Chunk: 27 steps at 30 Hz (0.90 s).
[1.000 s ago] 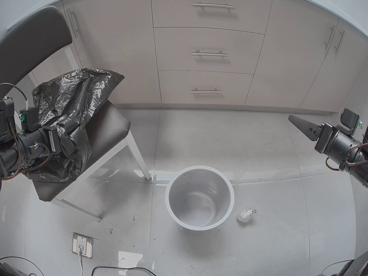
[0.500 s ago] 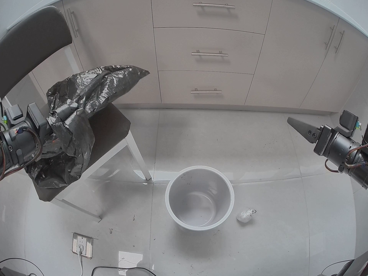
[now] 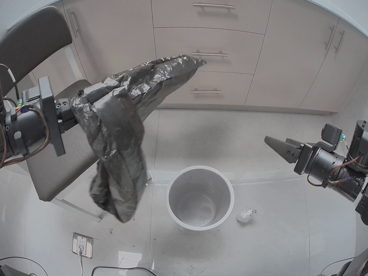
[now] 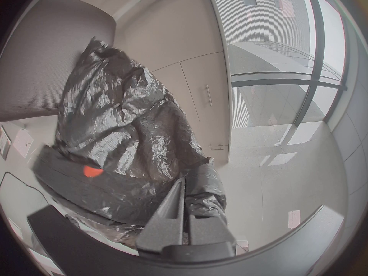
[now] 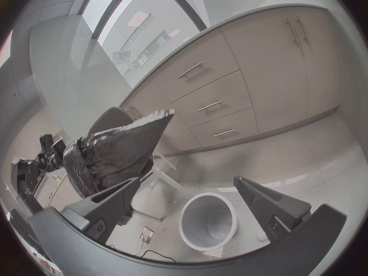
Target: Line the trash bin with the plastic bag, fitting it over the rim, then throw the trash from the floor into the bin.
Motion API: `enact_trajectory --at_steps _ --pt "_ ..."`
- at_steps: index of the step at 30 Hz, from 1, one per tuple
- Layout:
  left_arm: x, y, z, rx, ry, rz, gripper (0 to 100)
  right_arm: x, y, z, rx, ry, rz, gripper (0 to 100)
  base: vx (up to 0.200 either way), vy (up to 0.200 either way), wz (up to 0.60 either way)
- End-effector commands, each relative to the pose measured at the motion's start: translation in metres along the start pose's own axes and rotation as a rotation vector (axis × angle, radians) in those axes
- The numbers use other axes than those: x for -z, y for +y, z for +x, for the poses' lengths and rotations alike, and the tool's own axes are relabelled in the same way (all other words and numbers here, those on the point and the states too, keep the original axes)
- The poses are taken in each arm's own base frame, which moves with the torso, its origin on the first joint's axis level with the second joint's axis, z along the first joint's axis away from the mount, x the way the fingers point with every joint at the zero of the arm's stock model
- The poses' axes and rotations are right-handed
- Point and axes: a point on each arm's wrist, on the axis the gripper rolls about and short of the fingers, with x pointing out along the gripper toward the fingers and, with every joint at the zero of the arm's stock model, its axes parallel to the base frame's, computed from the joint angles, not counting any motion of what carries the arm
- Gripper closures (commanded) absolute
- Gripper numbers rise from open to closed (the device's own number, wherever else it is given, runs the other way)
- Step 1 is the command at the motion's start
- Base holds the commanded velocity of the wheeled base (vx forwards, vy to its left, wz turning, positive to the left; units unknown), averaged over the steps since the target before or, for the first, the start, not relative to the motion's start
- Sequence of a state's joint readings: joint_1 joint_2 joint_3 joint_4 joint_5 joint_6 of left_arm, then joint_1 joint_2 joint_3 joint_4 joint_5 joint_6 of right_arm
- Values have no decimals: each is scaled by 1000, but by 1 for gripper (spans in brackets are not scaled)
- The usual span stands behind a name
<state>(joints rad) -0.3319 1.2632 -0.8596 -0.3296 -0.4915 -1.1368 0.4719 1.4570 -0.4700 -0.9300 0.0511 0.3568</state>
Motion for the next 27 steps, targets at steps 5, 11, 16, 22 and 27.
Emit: enact_trajectory --at_steps 5,11,16,22,27 --pt "13 -6 82 -91 -46 13 100 43 14 15 -82 121 -12 0 0 0 0" --pt "9 -5 99 -108 -68 62 100 63 24 21 -118 201 -25 0 0 0 0" --pt "12 -12 108 -85 -64 70 100 84 36 23 -167 288 -48 0 0 0 0" --pt "7 -26 109 -41 -81 78 100 103 44 28 -195 340 -60 0 0 0 0" --pt "4 -45 103 14 -94 92 100 120 45 38 -200 365 -64 0 0 0 0"
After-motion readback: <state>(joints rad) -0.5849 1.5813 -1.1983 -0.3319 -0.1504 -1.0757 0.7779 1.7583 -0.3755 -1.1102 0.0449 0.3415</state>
